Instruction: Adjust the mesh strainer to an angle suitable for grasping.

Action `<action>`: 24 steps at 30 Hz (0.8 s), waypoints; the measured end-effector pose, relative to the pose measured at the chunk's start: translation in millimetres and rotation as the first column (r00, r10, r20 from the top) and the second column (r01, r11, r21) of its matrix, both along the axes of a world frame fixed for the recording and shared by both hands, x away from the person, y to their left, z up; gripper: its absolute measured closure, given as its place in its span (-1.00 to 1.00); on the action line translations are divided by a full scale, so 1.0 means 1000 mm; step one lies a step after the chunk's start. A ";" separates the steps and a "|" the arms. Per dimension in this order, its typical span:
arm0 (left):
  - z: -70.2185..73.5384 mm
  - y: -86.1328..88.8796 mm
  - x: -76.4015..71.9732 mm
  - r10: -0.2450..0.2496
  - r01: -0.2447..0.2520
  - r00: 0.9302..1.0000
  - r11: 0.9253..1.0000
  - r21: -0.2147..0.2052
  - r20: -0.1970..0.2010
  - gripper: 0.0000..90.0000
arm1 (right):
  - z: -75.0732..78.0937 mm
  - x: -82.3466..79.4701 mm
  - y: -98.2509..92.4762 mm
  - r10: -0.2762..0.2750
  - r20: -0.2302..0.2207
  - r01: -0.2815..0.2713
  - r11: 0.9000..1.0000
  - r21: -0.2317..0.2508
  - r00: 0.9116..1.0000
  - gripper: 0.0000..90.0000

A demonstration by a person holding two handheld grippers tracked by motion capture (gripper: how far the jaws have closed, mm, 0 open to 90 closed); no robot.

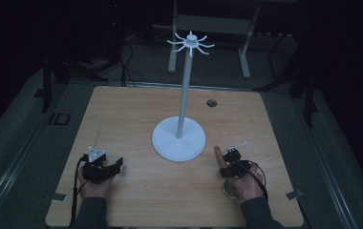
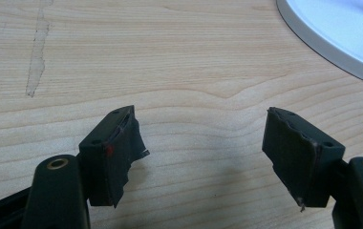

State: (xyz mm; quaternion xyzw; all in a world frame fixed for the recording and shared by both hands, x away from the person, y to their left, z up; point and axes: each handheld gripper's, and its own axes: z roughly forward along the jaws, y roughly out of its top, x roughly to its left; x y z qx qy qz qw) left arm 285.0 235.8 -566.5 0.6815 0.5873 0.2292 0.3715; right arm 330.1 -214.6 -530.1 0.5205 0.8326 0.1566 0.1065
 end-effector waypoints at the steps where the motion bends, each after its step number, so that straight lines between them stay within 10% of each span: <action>1: 0.000 0.000 0.000 0.000 0.000 1.000 1.000 0.000 0.000 -0.37 | 0.000 0.000 0.000 0.002 -0.003 -0.002 1.000 -0.004 1.000 0.40; 12: 0.000 0.000 0.000 0.000 0.000 1.000 1.000 0.000 0.000 -0.37 | 0.002 -0.003 -0.001 0.018 -0.032 -0.019 0.999 -0.026 0.999 0.52; 24: 0.000 0.000 0.000 -0.001 0.001 1.000 1.000 0.004 -0.002 -0.37 | 0.008 -0.006 0.003 0.041 0.037 -0.041 0.999 0.002 0.998 0.54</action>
